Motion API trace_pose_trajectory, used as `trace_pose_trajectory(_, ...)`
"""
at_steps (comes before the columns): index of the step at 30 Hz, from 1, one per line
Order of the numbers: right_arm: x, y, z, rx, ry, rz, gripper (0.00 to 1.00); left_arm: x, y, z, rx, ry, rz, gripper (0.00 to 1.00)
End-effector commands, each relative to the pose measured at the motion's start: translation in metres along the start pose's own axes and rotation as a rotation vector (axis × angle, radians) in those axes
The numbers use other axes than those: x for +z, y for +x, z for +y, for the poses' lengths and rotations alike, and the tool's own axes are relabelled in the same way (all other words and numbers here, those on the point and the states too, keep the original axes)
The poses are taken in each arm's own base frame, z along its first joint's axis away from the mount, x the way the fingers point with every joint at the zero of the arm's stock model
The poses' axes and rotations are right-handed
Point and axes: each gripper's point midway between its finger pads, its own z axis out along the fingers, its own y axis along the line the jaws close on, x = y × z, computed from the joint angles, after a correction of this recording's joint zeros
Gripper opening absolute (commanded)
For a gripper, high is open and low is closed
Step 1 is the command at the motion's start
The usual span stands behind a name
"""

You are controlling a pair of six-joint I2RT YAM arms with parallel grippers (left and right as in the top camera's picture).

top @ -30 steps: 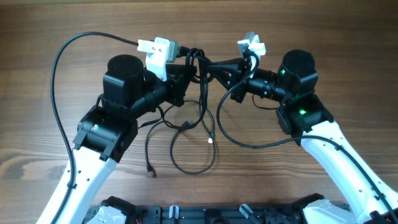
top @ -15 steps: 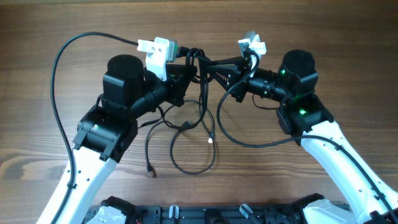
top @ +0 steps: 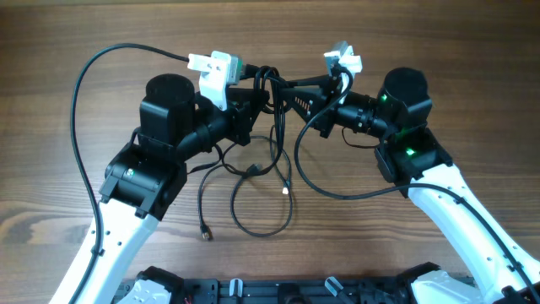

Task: Untangle cables

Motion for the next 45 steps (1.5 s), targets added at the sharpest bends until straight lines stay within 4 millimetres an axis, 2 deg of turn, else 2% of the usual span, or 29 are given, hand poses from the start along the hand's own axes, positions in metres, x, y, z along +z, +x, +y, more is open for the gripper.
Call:
trace_pose_trajectory(1,0.0,-0.002,0.0,-0.004,0.002,-0.008,0.35,0.0,-0.003,-0.008,-0.002,0.042,0.0,0.04)
trace_pose_trajectory(2,0.0,-0.002,0.0,-0.006,0.002,-0.009,0.39,0.0,-0.003,-0.009,-0.002,0.043,0.001,0.04)
trace_pose_trajectory(4,0.0,-0.004,0.001,-0.01,0.0,-0.014,0.4,0.0,-0.003,-0.01,-0.001,0.053,0.003,0.04)
trace_pose_trajectory(7,0.0,-0.004,0.001,-0.013,0.0,-0.016,0.09,0.0,-0.003,-0.012,0.0,0.06,0.003,0.04)
trace_pose_trajectory(8,0.0,-0.004,0.001,-0.013,0.0,-0.016,0.04,0.0,-0.003,-0.012,0.0,0.06,0.003,0.04)
trace_pose_trajectory(14,0.0,-0.004,0.001,-0.009,-0.001,-0.015,0.04,0.0,-0.005,-0.012,0.003,0.062,-0.003,0.04)
trace_pose_trajectory(18,0.0,-0.003,0.001,0.057,0.0,-0.012,0.05,0.0,-0.01,-0.008,0.006,0.037,-0.028,0.04)
trace_pose_trajectory(24,0.0,-0.002,0.002,0.126,-0.005,-0.005,0.04,-0.009,-0.032,0.046,-0.31,-0.258,-0.203,0.04)
trace_pose_trajectory(28,0.0,-0.002,0.001,0.125,0.0,-0.007,0.04,-0.02,-0.041,0.071,-0.548,-0.365,-0.335,0.04)
trace_pose_trajectory(33,0.0,-0.002,0.001,0.126,-0.001,-0.006,0.04,-0.026,-0.045,0.08,-0.732,-0.384,-0.417,0.04)
trace_pose_trajectory(40,0.0,-0.001,0.0,0.13,0.001,-0.003,0.04,-0.026,-0.043,0.081,-0.752,-0.389,-0.415,0.04)
trace_pose_trajectory(41,0.0,0.0,0.0,0.13,0.002,-0.002,0.05,-0.025,-0.041,0.081,-0.721,-0.395,-0.401,0.04)
trace_pose_trajectory(42,0.0,-0.001,0.0,0.129,0.002,-0.003,0.1,-0.024,-0.04,0.079,-0.683,-0.392,-0.382,0.04)
trace_pose_trajectory(44,0.0,-0.002,-0.003,0.129,0.02,-0.011,0.39,-0.02,-0.038,0.071,-0.589,-0.365,-0.328,0.04)
trace_pose_trajectory(45,0.0,-0.003,-0.006,0.129,0.037,-0.018,0.46,-0.017,-0.036,0.066,-0.532,-0.344,-0.294,0.04)
